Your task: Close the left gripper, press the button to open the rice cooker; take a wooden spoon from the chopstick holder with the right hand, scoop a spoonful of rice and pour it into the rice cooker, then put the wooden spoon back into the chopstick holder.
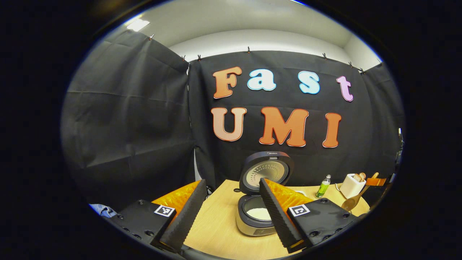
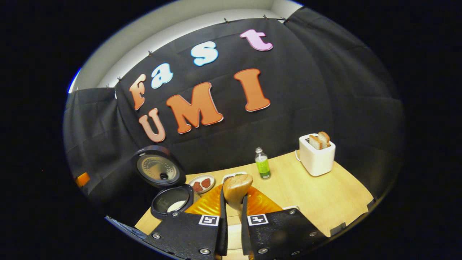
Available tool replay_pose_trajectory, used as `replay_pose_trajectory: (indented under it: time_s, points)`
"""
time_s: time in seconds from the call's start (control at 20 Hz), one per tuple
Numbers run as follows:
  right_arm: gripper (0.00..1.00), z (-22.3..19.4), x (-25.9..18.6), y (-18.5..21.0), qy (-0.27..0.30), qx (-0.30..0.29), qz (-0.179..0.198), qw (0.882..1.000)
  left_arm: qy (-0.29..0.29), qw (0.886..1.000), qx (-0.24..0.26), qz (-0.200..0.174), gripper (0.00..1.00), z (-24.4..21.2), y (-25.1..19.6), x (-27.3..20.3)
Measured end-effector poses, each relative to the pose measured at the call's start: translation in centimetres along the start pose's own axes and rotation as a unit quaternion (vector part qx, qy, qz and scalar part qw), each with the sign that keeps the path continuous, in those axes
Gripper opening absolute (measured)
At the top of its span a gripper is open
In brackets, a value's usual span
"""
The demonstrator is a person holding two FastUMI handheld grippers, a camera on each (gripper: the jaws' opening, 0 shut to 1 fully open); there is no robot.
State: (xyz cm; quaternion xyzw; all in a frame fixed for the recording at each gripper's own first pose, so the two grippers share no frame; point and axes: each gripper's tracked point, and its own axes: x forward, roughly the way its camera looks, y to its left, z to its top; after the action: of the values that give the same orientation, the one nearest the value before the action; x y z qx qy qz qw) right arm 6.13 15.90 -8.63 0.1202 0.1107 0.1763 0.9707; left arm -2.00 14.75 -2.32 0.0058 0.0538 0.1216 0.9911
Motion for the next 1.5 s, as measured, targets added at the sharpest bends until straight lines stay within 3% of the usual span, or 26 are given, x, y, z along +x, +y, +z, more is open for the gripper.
replay_pose_trajectory:
  time_s: [0.1, 0.15, 0.7, 0.8, 1.05, 1.15, 1.3, 1.5]
  points:
    - [0.1, -2.5, 0.9, 1.5, 0.02, -0.013, 0.007, 1.0, 0.004, 1.0, 0.007, 0.0, 1.0, -0.6, 1.0, 0.6]
    - [0.14, -3.7, 1.3, 1.9, 0.028, -0.024, 0.005, 0.999, 0.006, 1.0, 0.009, -0.001, 1.0, -0.9, 1.5, 0.7]
    - [0.14, -15.5, 4.2, 0.9, 0.095, -0.175, -0.071, 0.977, 0.027, 0.999, 0.034, -0.005, 0.97, -2.5, 6.5, 3.0]
    - [0.14, -16.8, 3.9, 1.7, 0.102, -0.17, -0.071, 0.978, 0.03, 0.999, 0.034, -0.007, 0.97, -2.8, 7.0, 3.4]
    - [0.15, -18.7, 3.4, 3.6, 0.118, -0.017, -0.06, 0.991, 0.037, 0.999, 0.027, -0.011, 0.97, -3.5, 7.8, 4.0]
    - [0.14, -18.8, 3.4, 4.0, 0.121, 0.06, -0.046, 0.99, 0.04, 0.999, 0.025, -0.015, 0.99, -3.7, 7.6, 4.2]
    - [0.14, -19.0, 3.4, 2.3, 0.118, 0.166, -0.048, 0.978, 0.045, 0.999, 0.024, -0.019, 0.97, -4.3, 7.5, 4.6]
    - [0.14, -19.2, 2.7, -0.5, 0.109, 0.282, -0.055, 0.952, 0.05, 0.998, 0.019, -0.027, 0.99, -4.5, 6.8, 4.7]
